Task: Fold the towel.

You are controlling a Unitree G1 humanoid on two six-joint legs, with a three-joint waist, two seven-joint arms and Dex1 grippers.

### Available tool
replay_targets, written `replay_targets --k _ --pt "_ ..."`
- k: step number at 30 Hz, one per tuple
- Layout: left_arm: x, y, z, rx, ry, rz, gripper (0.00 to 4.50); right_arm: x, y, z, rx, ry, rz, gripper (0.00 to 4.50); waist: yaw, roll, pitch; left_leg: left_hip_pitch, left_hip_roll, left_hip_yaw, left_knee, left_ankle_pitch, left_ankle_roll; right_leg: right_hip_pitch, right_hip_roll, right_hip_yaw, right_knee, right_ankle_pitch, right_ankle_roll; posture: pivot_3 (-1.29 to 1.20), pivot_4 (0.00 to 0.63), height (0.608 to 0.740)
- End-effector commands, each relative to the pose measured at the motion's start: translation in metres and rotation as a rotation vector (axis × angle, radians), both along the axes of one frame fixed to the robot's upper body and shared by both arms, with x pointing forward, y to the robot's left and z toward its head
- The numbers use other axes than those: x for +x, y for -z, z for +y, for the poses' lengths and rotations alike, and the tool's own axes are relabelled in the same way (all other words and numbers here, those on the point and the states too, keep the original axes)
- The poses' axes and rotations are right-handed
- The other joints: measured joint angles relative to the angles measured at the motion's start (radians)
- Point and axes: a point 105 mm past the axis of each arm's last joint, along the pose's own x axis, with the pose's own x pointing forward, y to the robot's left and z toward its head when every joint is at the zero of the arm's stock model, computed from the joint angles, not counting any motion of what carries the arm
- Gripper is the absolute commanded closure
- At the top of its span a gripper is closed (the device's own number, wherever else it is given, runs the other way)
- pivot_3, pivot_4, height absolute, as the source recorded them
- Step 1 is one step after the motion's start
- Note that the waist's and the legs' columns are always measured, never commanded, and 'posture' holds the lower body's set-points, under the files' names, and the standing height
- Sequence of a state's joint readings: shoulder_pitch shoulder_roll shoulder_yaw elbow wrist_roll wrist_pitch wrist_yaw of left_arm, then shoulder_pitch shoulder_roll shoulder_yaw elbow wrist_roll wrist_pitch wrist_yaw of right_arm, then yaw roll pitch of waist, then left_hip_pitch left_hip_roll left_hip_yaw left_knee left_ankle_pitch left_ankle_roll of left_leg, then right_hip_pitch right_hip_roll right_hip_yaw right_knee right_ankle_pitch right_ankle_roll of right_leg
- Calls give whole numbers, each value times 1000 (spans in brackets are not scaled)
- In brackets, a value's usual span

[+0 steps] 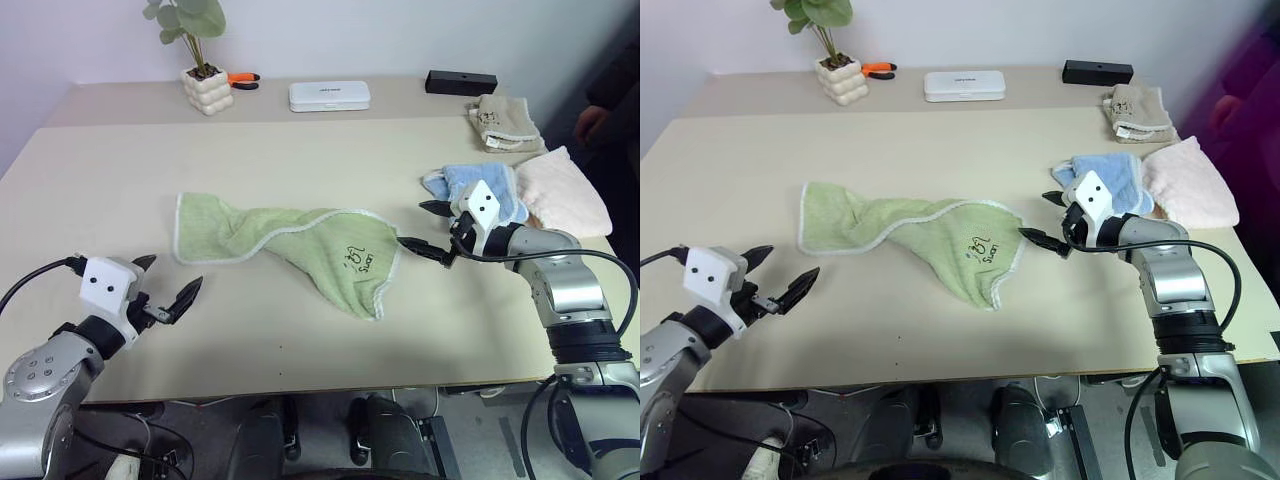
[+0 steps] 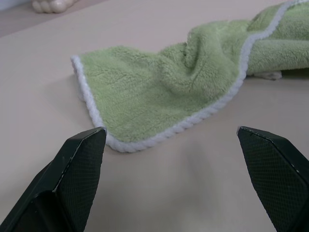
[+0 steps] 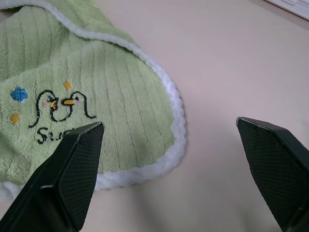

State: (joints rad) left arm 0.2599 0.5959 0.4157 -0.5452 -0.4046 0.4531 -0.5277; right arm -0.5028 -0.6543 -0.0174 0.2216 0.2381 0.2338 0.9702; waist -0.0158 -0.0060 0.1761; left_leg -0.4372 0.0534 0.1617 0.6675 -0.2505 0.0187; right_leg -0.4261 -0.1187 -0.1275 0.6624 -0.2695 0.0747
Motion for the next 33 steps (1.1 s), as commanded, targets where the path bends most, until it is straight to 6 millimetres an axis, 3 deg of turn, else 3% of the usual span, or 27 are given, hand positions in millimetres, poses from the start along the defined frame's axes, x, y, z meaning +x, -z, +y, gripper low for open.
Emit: replay_targets --k 1,10,15,17,21,28,33 --pt "-2 -12 -1 22 -1 -45 71 1 -10 2 -4 -11 -46 0 0 0 0 0 0 0 0 0 0 0 0 0 0 0 0 0 150 740" --pt "-6 -15 -24 43 104 -47 71 1 -10 13 -6 -27 -61 0 0 0 0 0 0 0 0 0 0 0 0 0 0 0 0 0 150 740" --pt "-13 0 -37 111 233 42 71 1 -11 22 8 -23 -81 0 -2 0 0 0 0 0 0 0 0 0 0 0 0 0 0 0 150 740" --pt "-7 8 -40 199 267 58 71 -1 -7 27 20 -29 -76 0 -1 0 0 0 0 0 0 0 0 0 0 0 0 0 0 0 150 740" --pt "5 16 -28 300 242 68 71 -8 -6 38 29 -38 -80 0 2 0 0 0 0 0 0 0 0 0 0 0 0 0 0 0 150 740" --pt "45 30 21 407 91 75 71 -11 -8 43 52 -20 -81 0 1 0 0 0 0 0 0 0 0 0 0 0 0 0 0 0 150 740" --pt "63 36 32 407 66 82 71 -8 -10 49 65 -21 -90 0 0 0 0 0 0 0 0 0 0 0 0 0 1 0 0 0 150 740"
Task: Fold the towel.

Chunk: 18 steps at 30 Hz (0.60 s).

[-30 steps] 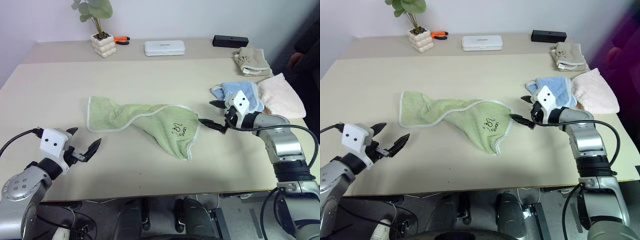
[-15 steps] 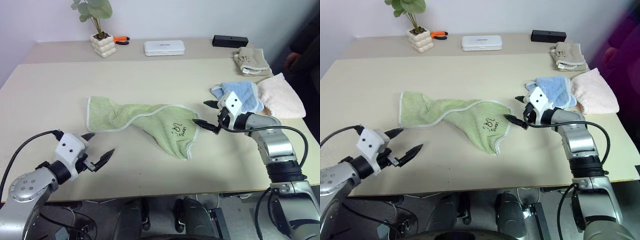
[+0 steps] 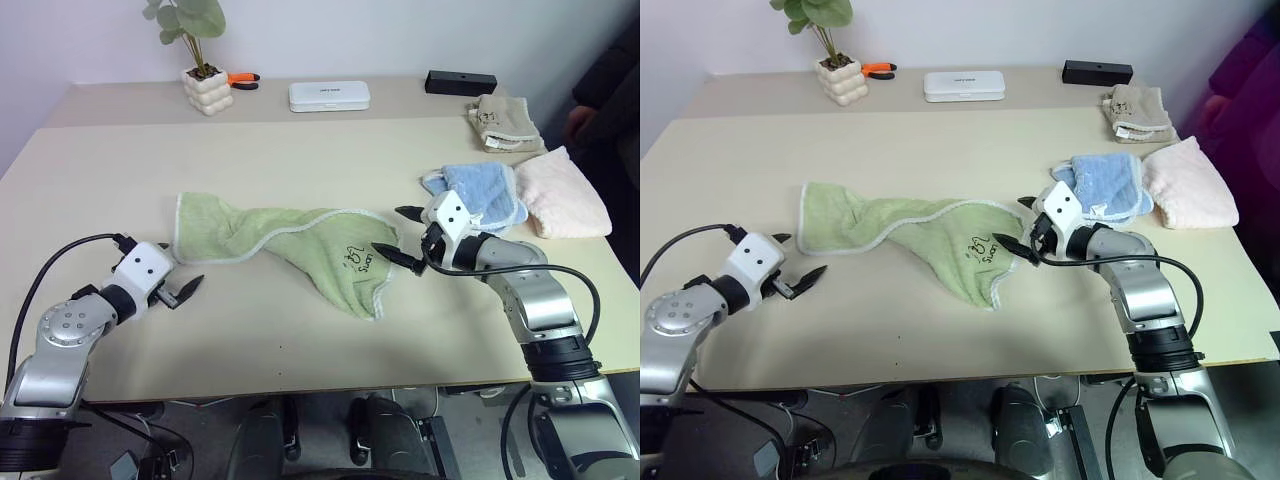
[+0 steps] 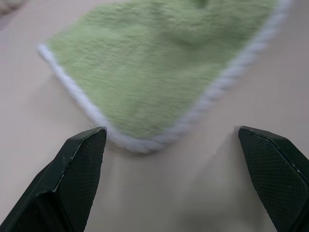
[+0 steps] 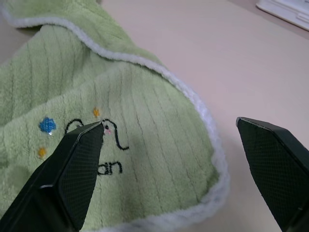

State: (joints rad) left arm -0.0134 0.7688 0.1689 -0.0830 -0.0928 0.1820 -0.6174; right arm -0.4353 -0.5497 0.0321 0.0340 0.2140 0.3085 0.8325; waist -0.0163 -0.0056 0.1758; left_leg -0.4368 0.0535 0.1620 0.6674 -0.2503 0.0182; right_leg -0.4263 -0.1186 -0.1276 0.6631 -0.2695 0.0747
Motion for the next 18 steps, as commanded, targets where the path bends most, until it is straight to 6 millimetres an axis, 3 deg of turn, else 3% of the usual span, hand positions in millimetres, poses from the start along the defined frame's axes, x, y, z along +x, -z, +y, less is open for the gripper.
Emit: replay_targets --k 1,6,7,9,16,18 --pt "10 9 12 43 -33 19 71 1 -17 9 29 -19 -60 0 0 0 0 0 0 0 0 0 0 0 0 0 0 0 0 0 150 740" --pt "28 9 13 25 -46 5 71 -1 -16 11 34 -23 -60 0 2 0 0 1 0 0 0 0 0 1 0 0 1 0 0 0 150 740" --pt "30 10 14 29 -47 3 301 -1 -16 10 34 -21 -61 0 1 0 0 1 0 0 0 0 0 1 0 0 1 0 0 0 150 740" --pt "31 11 14 26 -45 -3 939 -2 -16 9 33 -16 -62 0 1 0 0 2 0 0 0 0 0 1 0 0 1 0 0 0 150 740" --pt "28 9 13 17 -21 -18 4406 -3 -19 10 28 -11 -74 0 -5 0 0 2 0 0 0 1 -1 1 0 0 2 0 0 0 150 740" --pt "27 8 13 19 -21 -21 4465 -3 -20 11 25 -12 -76 0 -3 0 0 2 0 0 0 0 -1 1 0 0 2 0 0 0 150 740"
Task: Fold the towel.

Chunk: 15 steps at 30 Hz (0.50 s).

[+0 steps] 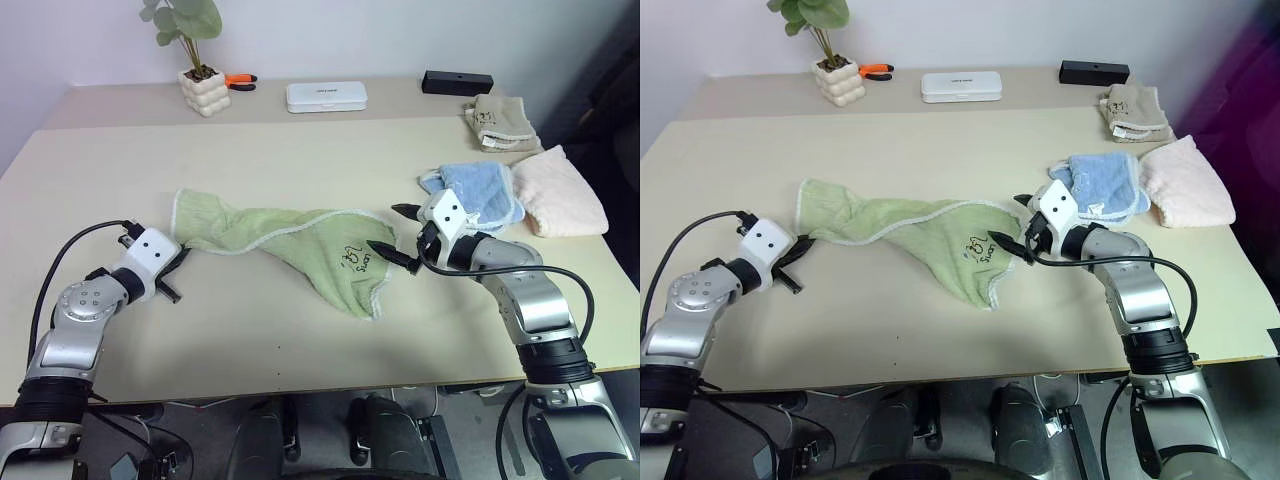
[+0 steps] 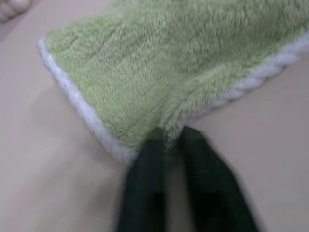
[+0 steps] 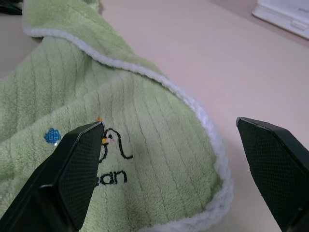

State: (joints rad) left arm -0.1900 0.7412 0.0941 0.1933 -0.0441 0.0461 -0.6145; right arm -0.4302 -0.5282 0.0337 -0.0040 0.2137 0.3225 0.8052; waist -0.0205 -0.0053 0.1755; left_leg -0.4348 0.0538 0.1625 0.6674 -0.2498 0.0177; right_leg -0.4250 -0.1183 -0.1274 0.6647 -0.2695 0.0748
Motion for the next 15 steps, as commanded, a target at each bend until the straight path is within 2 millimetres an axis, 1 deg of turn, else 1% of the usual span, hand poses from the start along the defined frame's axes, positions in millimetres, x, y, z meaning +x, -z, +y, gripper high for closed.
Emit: replay_targets --k 1,3,4,5,7,11,15 --pt "-4 -1 8 19 -17 -5 4465 -1 -16 4 3 -16 -58 0 1 0 0 0 0 0 0 0 0 0 0 0 0 0 0 0 150 740" --pt "-6 -5 8 32 -16 -20 4465 0 -16 5 -12 -21 -60 0 0 0 0 0 0 0 0 0 0 0 0 0 0 0 0 0 150 740" --pt "-9 -10 8 24 -11 -36 4465 2 -16 5 -34 -22 -64 0 -1 0 0 0 0 0 0 0 0 0 0 0 0 0 0 0 150 740" --pt "-16 -20 5 2 6 -69 4465 6 -17 4 -53 -21 -66 0 -3 0 0 0 0 0 0 0 0 0 0 0 0 0 0 0 150 740" --pt "-28 -32 0 -27 27 -102 4465 14 -19 3 -90 -12 -73 0 -13 0 0 0 0 1 0 0 0 -1 0 1 0 0 0 0 150 740" --pt "-48 -32 0 -16 19 -84 4465 29 -13 -4 -142 12 -31 0 -18 -1 0 0 0 0 0 0 0 0 -1 1 0 0 0 0 150 740" --pt "-59 -29 -2 -13 11 -60 4465 40 -2 -10 -164 9 57 0 -18 -1 0 0 0 0 0 0 0 0 -1 0 0 0 0 0 150 740"
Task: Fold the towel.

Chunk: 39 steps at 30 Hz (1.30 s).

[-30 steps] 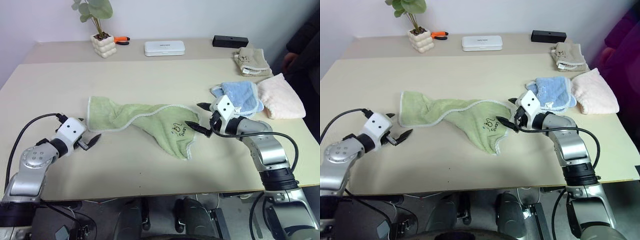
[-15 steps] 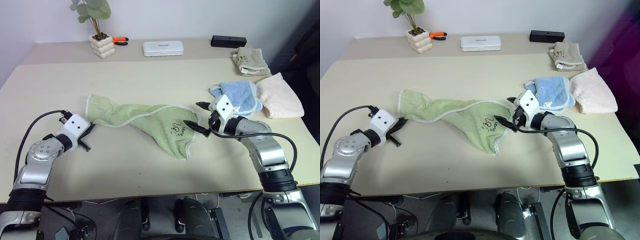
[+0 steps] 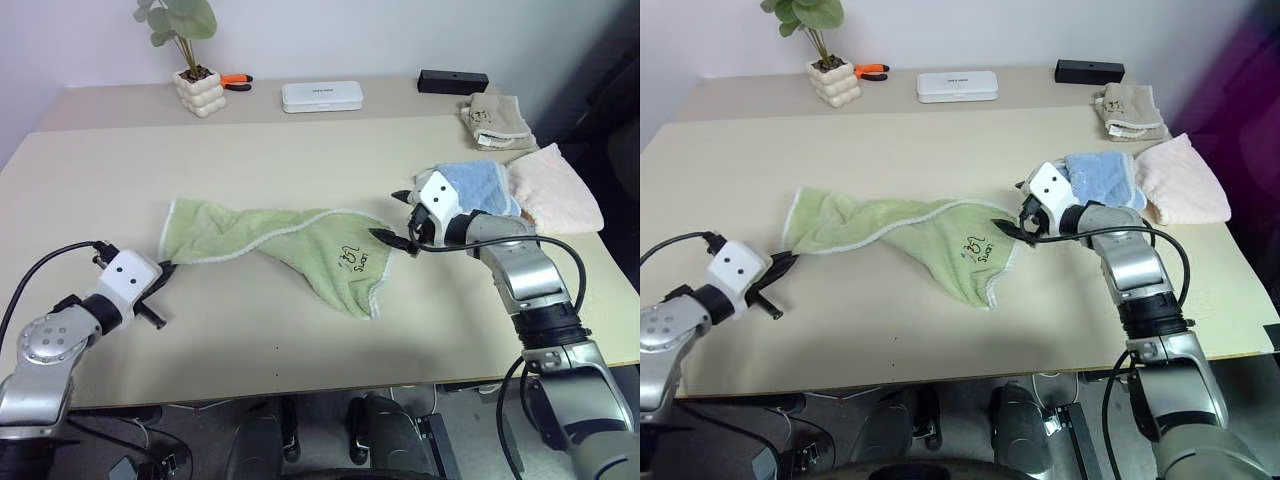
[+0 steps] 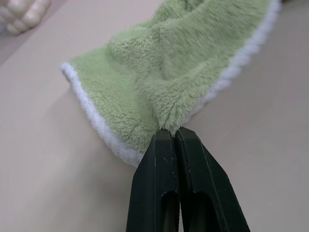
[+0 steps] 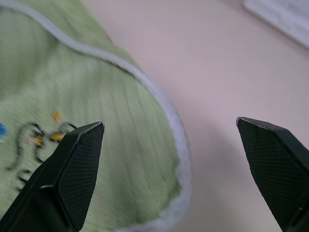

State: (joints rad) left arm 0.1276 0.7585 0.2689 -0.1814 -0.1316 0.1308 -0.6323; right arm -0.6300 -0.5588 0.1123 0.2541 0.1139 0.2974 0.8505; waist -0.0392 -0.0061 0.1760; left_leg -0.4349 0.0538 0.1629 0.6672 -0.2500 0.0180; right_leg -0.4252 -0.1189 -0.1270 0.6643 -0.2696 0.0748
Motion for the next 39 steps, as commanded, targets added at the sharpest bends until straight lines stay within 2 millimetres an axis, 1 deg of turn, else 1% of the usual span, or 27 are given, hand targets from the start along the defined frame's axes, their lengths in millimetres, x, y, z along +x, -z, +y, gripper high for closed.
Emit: replay_targets --k 1,4,6,8,9,11,15,16,17,19,20,21,23,26,27,29,30,31,32,34,35,36,39 --pt "-4 -14 -1 4 -3 -40 4465 8 1 -3 -24 -8 35 0 0 0 0 0 0 0 0 0 0 0 0 0 0 0 0 0 150 740" --pt "-5 -13 -3 0 -8 -36 4465 20 10 -5 16 27 134 0 -3 0 0 0 0 0 0 0 0 0 0 0 0 0 0 0 150 740" --pt "-5 -13 -5 -3 -10 -36 4465 25 14 -4 39 40 191 0 -4 0 0 0 0 0 0 0 0 0 0 0 0 0 0 0 150 740" --pt "-5 -12 -6 3 -13 -37 4500 27 17 -3 47 45 224 537 -4 0 0 0 0 0 0 0 0 0 0 0 0 0 0 0 150 740" --pt "-5 -12 -6 4 -14 -37 4500 27 17 -3 49 43 233 885 -4 0 0 0 0 0 0 0 0 0 0 0 0 0 0 0 150 740" --pt "-6 -12 -7 -5 -12 -36 4500 27 17 -1 57 35 245 1830 -4 0 0 0 0 0 0 0 0 0 0 0 0 0 0 0 150 740" --pt "-8 -10 -8 -10 -9 -29 4500 24 17 0 68 23 262 3941 -3 0 0 0 0 0 0 0 0 0 0 0 0 0 0 0 150 740" --pt "-9 -10 -7 -9 -10 -27 4500 23 17 0 69 18 263 4349 -3 0 0 0 0 0 0 0 0 0 0 0 0 0 0 0 150 740" --pt "-9 -9 -6 -6 -11 -24 4500 23 16 0 69 15 259 4466 -3 0 0 0 0 0 0 0 0 0 0 0 0 0 0 0 150 740" --pt "-9 -9 -4 7 -16 -22 4500 23 13 0 63 15 239 4466 -4 0 0 0 0 0 0 0 0 0 0 0 0 0 0 0 150 740" --pt "-7 -9 -2 11 -24 -26 4500 25 9 0 60 22 211 4466 -4 0 0 0 0 0 0 0 0 0 0 0 0 0 0 0 150 740" --pt "-3 -13 0 8 -37 -47 4500 30 -1 -3 63 41 162 4466 -3 0 0 0 0 0 0 0 0 0 0 0 0 0 0 0 150 740" --pt "12 -29 3 -17 -66 -122 4500 42 -23 -9 46 89 36 4466 1 0 0 0 0 0 0 0 0 0 0 0 0 0 0 0 150 740" --pt "40 -67 11 -92 -142 -282 4500 57 -58 -12 14 142 -145 4466 1 1 1 0 0 1 0 0 -1 0 0 0 1 0 0 0 150 740" --pt "51 -86 15 -116 -172 -356 4500 62 -74 -13 9 163 -213 4466 1 1 1 0 0 1 0 1 -1 0 0 0 1 0 0 0 150 740" --pt "69 -135 30 -161 -258 -526 4500 70 -116 -14 35 204 -353 4466 0 0 1 0 0 1 0 1 -1 0 0 0 1 0 0 0 150 740" --pt "74 -161 38 -169 -292 -613 4500 70 -141 -15 59 214 -429 4466 -2 -1 1 0 0 1 0 1 -1 -1 0 0 1 0 0 0 150 740" --pt "76 -182 45 -171 -317 -677 4500 69 -162 -15 80 216 -492 4466 -3 -1 1 -2 0 1 0 1 -1 -2 1 0 1 0 0 0 150 740" --pt "77 -194 49 -170 -330 -713 4500 68 -174 -15 91 216 -530 4466 -6 -1 1 -3 0 1 0 1 -1 -3 1 0 1 0 0 0 150 740" --pt "73 -218 60 -143 -352 -783 4500 60 -201 -12 126 183 -609 4466 -12 -1 1 -3 -1 3 -1 1 -1 -3 1 0 0 0 1 0 150 740" --pt "71 -225 63 -126 -356 -802 4500 56 -209 -11 136 165 -634 4466 -14 -1 1 -3 -1 3 -3 1 0 -3 1 0 -1 0 1 0 150 740" --pt "67 -227 68 -107 -356 -804 4500 50 -214 -7 145 128 -649 4466 -15 0 1 -3 -1 4 -4 1 0 -3 1 0 -1 -1 2 0 150 740" --pt "59 -218 72 -75 -324 -760 4500 37 -212 2 133 27 -653 4466 -19 0 1 -3 -1 4 -5 1 0 -3 1 0 -2 -1 3 0 150 740"
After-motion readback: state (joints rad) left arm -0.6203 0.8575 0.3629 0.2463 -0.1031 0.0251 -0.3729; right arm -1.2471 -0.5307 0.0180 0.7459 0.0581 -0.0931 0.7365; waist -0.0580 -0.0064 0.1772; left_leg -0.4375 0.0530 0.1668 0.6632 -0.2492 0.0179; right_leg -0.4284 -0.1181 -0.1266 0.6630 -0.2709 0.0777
